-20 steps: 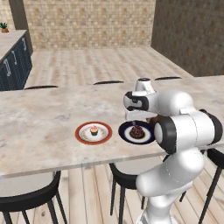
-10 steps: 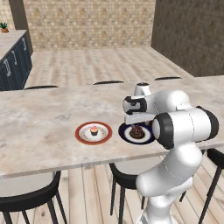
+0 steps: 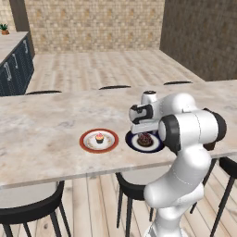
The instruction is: Move the dessert items from the plates to the tray.
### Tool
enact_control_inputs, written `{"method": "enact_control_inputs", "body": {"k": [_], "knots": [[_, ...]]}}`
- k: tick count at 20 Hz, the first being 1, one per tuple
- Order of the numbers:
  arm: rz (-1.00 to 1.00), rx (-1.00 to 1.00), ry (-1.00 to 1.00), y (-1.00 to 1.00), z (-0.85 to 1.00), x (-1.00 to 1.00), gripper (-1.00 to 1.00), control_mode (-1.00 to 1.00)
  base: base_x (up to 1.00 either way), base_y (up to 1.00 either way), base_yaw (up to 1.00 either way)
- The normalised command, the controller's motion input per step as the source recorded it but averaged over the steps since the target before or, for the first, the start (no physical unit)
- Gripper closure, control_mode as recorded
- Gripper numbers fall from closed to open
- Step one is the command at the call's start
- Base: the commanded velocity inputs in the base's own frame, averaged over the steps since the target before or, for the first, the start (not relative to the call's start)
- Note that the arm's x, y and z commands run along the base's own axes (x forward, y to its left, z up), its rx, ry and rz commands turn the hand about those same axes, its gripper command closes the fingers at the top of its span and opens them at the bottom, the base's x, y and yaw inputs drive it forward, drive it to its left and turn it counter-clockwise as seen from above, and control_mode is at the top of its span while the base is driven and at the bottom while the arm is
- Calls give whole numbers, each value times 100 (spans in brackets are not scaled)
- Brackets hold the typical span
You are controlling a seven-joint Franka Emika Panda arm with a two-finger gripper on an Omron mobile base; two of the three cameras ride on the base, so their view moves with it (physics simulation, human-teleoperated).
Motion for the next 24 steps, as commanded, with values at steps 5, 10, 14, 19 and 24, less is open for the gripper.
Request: {"method": "enact_control_inputs", "body": {"k": [5, 10, 14, 19, 24], "knots": [[0, 0, 0, 0, -15, 2, -100, -100, 0, 0, 0], [0, 0, 0, 0, -15, 5, -100, -100, 0, 0, 0], [0, 0, 0, 0, -16, 1, -100, -100, 0, 0, 0], [0, 0, 0, 0, -20, 0, -100, -100, 0, 0, 0], [0, 0, 1, 0, -19, 0, -100, -100, 0, 0, 0]]}}
